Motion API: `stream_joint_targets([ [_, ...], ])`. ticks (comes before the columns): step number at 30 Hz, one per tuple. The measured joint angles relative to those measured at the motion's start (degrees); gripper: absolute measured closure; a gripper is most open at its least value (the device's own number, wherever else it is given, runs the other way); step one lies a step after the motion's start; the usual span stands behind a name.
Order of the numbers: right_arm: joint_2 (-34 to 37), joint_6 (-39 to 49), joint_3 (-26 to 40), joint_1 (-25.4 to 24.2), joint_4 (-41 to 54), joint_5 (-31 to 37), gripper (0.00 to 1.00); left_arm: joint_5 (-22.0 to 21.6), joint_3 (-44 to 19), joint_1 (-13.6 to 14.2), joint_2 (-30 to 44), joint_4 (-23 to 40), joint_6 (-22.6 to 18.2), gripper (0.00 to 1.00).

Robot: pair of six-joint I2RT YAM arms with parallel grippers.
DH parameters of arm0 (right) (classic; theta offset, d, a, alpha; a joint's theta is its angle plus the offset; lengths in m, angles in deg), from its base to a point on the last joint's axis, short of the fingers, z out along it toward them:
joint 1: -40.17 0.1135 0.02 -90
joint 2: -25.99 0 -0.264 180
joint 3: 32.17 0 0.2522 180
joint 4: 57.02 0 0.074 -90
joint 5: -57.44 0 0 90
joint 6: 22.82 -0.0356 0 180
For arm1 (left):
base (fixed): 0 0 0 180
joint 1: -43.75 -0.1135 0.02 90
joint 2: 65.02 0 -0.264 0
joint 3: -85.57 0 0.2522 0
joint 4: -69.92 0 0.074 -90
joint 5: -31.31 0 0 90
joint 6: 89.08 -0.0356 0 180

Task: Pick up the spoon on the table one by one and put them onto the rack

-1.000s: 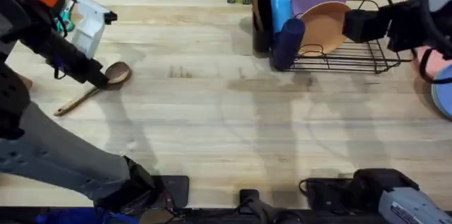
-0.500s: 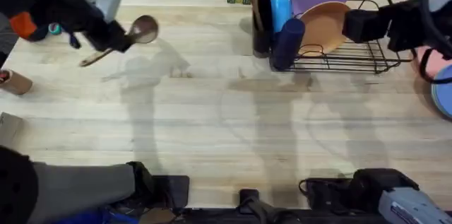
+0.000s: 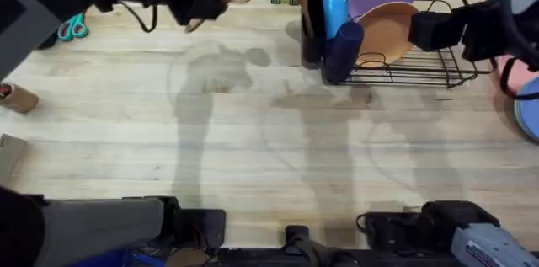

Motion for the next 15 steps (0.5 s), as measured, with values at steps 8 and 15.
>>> stream_joint_targets([
  [8,0.0,0.0,0.0,0.0,0.0,0.0,0.005,13.9,0.0,7.5,0.0,-22.3,13.1,0.953],
  [15,0.0,0.0,0.0,0.0,0.0,0.0,0.005,16.7,0.0,12.4,0.0,-29.8,26.3,0.960],
])
